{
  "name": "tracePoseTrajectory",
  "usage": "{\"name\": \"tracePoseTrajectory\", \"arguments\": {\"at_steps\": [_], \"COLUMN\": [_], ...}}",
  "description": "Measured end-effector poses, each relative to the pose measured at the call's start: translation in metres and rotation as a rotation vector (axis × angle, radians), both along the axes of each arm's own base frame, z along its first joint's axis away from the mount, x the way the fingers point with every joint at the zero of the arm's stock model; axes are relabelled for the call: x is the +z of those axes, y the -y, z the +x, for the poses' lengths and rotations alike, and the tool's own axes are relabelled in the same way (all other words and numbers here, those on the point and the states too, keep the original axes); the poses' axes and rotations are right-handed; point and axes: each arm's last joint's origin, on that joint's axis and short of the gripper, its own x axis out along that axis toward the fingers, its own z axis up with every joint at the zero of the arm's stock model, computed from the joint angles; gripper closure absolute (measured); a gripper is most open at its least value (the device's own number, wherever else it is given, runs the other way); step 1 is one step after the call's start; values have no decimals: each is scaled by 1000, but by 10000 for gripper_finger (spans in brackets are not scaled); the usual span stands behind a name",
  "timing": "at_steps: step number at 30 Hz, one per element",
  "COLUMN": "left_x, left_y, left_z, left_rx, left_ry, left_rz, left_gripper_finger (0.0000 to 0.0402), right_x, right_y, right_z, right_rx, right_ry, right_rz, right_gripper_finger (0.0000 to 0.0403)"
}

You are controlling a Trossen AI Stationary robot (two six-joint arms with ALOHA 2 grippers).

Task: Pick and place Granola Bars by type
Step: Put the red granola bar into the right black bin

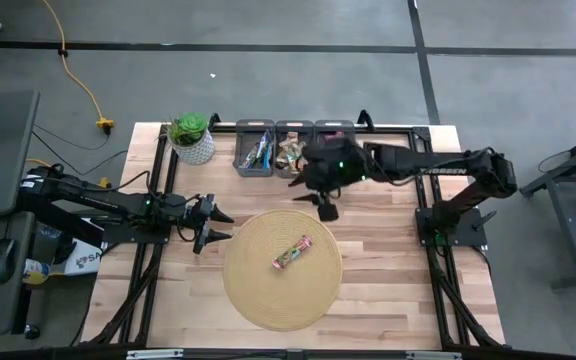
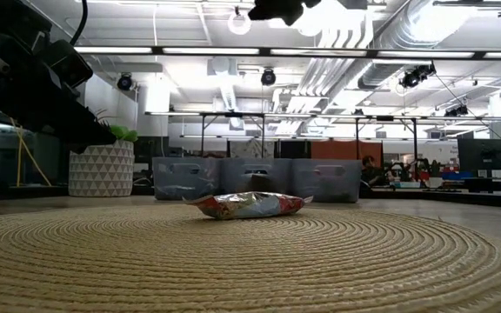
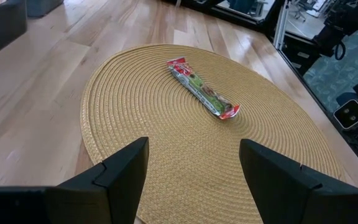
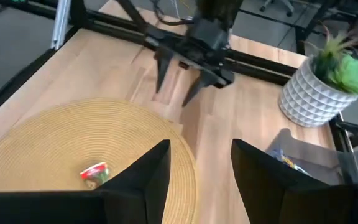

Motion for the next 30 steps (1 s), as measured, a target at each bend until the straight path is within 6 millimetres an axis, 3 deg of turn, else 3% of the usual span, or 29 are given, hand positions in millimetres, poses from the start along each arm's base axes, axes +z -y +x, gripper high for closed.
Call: {"name": "tracePoseTrajectory", "arguments": {"at_steps": [5, 15, 21, 30], "left_x": [0, 0, 0, 0], "left_y": [0, 0, 0, 0], "left_z": [0, 0, 0, 0], "left_rx": [0, 0, 0, 0], "left_ry": [0, 0, 0, 0], "left_rz": [0, 0, 0, 0], "left_gripper_finger": [153, 153, 153, 153], "right_x": [-15, -90, -116, -145], "right_y": [-32, -77, -86, -83], "right_z": [6, 43, 57, 57], "right_rx": [17, 93, 167, 227], "right_ry": [-70, -335, -409, -529], "right_rz": [-13, 59, 6, -175], "right_gripper_finger": [247, 246, 245, 244]}}
